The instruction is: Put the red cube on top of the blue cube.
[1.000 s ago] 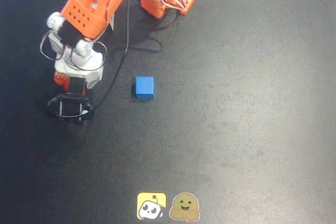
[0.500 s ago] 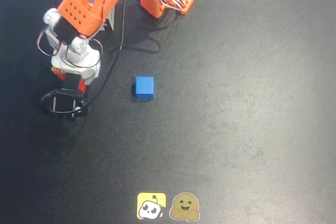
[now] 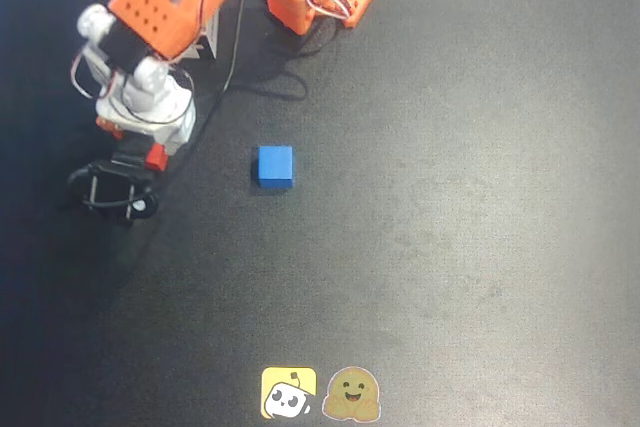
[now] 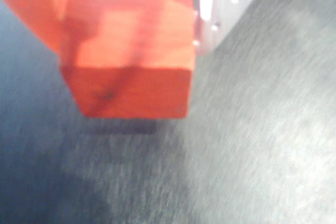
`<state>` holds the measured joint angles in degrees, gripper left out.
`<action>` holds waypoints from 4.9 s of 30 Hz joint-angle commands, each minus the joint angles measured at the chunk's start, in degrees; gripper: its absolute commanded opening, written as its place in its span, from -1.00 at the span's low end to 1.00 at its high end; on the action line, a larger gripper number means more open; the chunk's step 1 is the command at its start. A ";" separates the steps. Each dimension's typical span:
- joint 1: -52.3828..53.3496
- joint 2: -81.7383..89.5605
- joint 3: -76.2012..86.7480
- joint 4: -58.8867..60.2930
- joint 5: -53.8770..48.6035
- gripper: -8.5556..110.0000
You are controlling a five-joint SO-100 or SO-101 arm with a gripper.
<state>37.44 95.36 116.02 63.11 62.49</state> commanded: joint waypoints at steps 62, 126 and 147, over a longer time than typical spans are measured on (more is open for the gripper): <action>-27.60 41.84 24.17 -1.41 21.09 -0.72; -29.97 45.97 38.67 -8.09 23.38 -0.66; -29.88 46.05 39.38 -11.25 23.99 -0.58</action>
<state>7.91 139.92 156.18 52.91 85.96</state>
